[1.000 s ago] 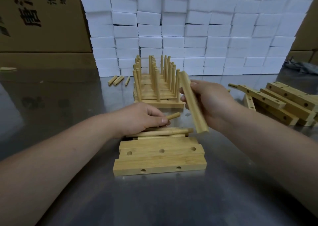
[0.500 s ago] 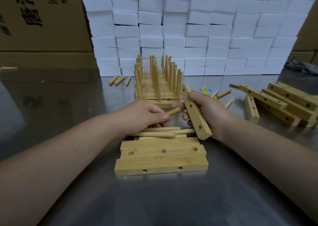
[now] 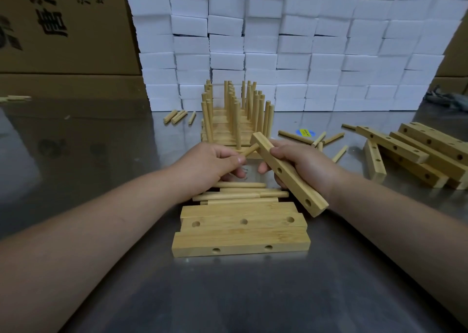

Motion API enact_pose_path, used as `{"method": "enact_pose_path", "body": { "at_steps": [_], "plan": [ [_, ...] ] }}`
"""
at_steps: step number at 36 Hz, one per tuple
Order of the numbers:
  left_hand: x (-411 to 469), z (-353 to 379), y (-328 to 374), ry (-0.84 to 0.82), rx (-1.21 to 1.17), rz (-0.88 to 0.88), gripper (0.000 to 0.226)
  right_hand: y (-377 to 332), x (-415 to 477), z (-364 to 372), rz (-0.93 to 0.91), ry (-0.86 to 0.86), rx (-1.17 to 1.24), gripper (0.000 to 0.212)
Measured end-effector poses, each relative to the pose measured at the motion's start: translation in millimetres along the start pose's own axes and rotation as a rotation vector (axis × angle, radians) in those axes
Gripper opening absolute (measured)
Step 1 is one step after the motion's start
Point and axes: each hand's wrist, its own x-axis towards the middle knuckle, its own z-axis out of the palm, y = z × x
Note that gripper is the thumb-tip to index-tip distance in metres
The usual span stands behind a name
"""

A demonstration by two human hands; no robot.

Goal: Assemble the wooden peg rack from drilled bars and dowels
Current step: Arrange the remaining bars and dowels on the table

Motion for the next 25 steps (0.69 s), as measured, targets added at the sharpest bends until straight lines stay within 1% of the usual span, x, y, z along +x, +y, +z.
{"method": "enact_pose_path", "body": {
  "at_steps": [3,12,16,20,25],
  "plan": [
    [1.1,-0.9,-2.0,0.005,-0.009,-0.009,0.015,0.5,0.0,-1.7,-0.019,-0.009,-0.092,0.038],
    [2.5,-1.2,-6.3,0.039,0.024,0.006,0.018,-0.6,-1.7,-0.3,-0.057,-0.014,-0.163,0.039],
    [3.2,-1.2,-7.3,0.055,0.036,0.005,0.018,-2.3,-4.4,2.7,-0.072,0.019,-0.202,0.037],
    [3.9,-1.5,-7.9,0.07,0.066,0.006,0.017,-6.5,-8.2,5.1,-0.09,0.059,-0.295,0.039],
    [3.2,-3.0,-7.0,0.12,0.157,0.026,0.019,-11.1,-11.3,10.2,-0.114,0.098,-0.367,0.04]
  ]
}}
